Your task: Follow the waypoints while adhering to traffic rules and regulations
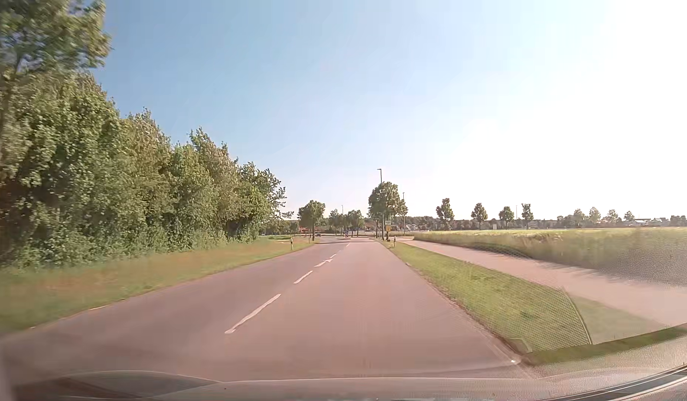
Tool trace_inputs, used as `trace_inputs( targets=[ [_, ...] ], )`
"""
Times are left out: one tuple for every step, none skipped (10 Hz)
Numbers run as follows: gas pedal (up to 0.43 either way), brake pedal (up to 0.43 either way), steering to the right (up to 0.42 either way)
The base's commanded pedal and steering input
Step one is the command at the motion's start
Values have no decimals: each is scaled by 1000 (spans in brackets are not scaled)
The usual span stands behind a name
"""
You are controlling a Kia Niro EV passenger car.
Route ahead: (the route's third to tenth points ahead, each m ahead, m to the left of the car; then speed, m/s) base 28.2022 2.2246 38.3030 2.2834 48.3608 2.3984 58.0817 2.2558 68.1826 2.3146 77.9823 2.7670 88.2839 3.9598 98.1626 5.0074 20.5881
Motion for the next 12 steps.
trace_inputs(
  targets=[
    [0,12,-1],
    [0,12,-3],
    [0,12,-5],
    [0,12,-5],
    [0,12,-4],
    [8,12,-3],
    [20,12,-2],
    [20,12,-3],
    [28,12,-3],
    [28,12,-3],
    [39,12,-3],
    [39,12,-2]
  ],
)
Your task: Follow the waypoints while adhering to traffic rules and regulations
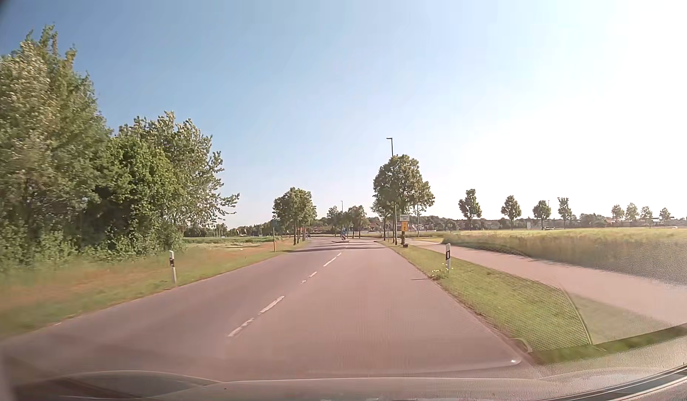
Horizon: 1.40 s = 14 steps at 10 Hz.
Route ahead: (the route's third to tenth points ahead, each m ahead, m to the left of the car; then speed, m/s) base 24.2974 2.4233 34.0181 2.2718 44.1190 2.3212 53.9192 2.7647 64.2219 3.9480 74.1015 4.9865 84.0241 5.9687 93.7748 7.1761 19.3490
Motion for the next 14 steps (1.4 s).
trace_inputs(
  targets=[
    [47,12,-3],
    [47,12,-2],
    [59,12,-3],
    [67,12,-3],
    [79,6,-3],
    [79,12,-3],
    [79,12,-3],
    [79,12,-3],
    [79,12,-3],
    [87,12,-3],
    [87,12,-3],
    [98,12,-2],
    [98,12,-2],
    [98,12,-2]
  ],
)
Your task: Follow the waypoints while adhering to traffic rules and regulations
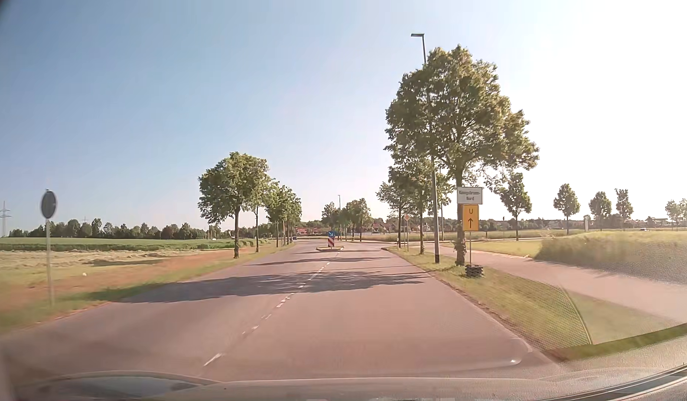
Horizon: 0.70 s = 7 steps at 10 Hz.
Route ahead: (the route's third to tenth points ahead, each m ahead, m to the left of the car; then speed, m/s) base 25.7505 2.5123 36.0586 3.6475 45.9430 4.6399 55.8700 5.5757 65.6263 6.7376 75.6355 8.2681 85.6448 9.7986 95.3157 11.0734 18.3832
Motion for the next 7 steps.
trace_inputs(
  targets=[
    [98,12,-2],
    [98,12,-3],
    [98,12,-3],
    [98,12,-2],
    [110,12,-2],
    [110,12,-3],
    [110,12,-2]
  ],
)
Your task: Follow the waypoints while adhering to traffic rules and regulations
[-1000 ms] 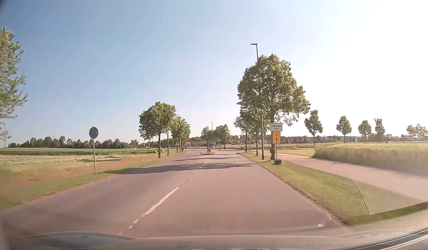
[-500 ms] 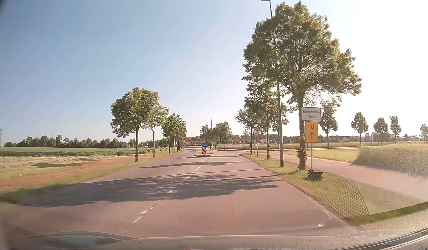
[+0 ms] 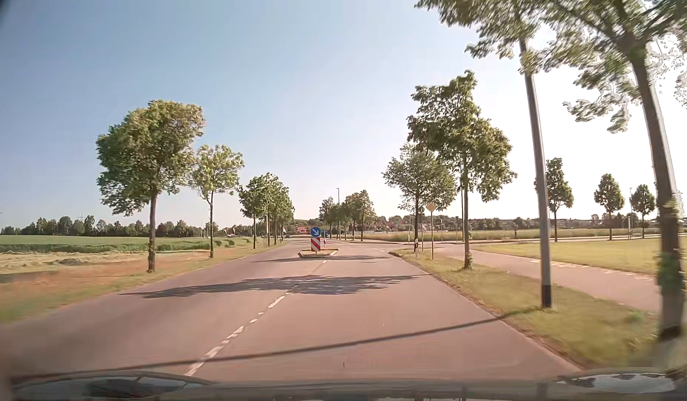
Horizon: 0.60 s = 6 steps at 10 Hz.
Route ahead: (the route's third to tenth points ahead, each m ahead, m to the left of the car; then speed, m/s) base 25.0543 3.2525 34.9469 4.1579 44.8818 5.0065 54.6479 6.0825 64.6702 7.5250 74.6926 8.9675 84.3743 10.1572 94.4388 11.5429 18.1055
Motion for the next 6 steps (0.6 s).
trace_inputs(
  targets=[
    [118,12,-3],
    [118,12,-2],
    [118,12,-3],
    [118,12,-3],
    [118,12,-3],
    [118,6,-2]
  ],
)
